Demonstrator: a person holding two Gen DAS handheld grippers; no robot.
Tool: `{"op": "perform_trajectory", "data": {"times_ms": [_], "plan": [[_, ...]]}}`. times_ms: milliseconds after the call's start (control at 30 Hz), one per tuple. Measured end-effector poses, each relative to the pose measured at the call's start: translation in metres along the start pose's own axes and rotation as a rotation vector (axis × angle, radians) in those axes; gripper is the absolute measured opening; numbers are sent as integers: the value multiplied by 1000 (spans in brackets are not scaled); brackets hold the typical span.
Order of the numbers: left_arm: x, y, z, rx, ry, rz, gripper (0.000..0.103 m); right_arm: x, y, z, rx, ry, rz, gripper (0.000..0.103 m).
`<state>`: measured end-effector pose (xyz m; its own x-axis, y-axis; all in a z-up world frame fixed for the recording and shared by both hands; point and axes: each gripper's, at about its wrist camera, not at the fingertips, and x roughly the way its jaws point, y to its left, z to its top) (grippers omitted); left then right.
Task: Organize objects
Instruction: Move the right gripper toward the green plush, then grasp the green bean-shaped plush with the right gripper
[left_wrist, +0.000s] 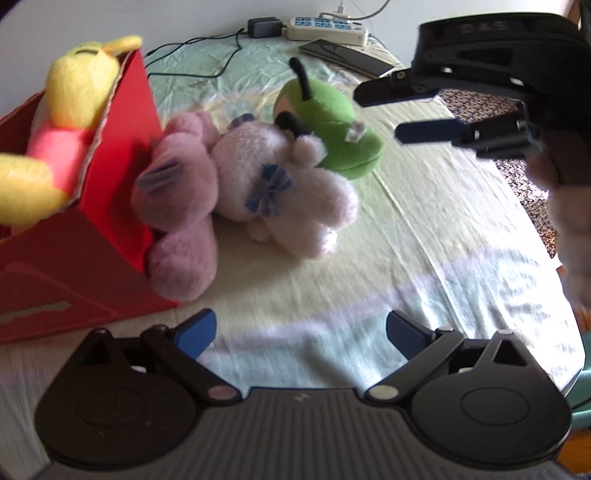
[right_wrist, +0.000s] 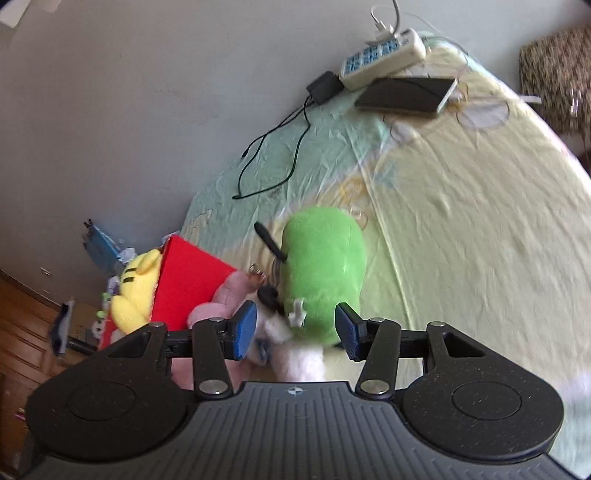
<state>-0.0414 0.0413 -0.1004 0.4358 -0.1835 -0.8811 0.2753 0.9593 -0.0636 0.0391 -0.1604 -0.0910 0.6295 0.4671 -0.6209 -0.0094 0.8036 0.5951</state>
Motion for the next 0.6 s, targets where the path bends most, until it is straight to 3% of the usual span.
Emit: {"op": "perform_trajectory", "data": {"times_ms": [100,267,400,600], "plan": [[2,6,-1,-24,9,-10,98,13,7,6,-85,-23,-67,52],[3,7,1,-28,-4,-25,98,35,19,10,-140,-1,-50,53],[5,5,2,-21,-10,-39,98,50,27,7,-225,-24,-139,56],[8,-2,10,11,-27,-70,98,47,-4,10,-107,-18,-89,59]]}}
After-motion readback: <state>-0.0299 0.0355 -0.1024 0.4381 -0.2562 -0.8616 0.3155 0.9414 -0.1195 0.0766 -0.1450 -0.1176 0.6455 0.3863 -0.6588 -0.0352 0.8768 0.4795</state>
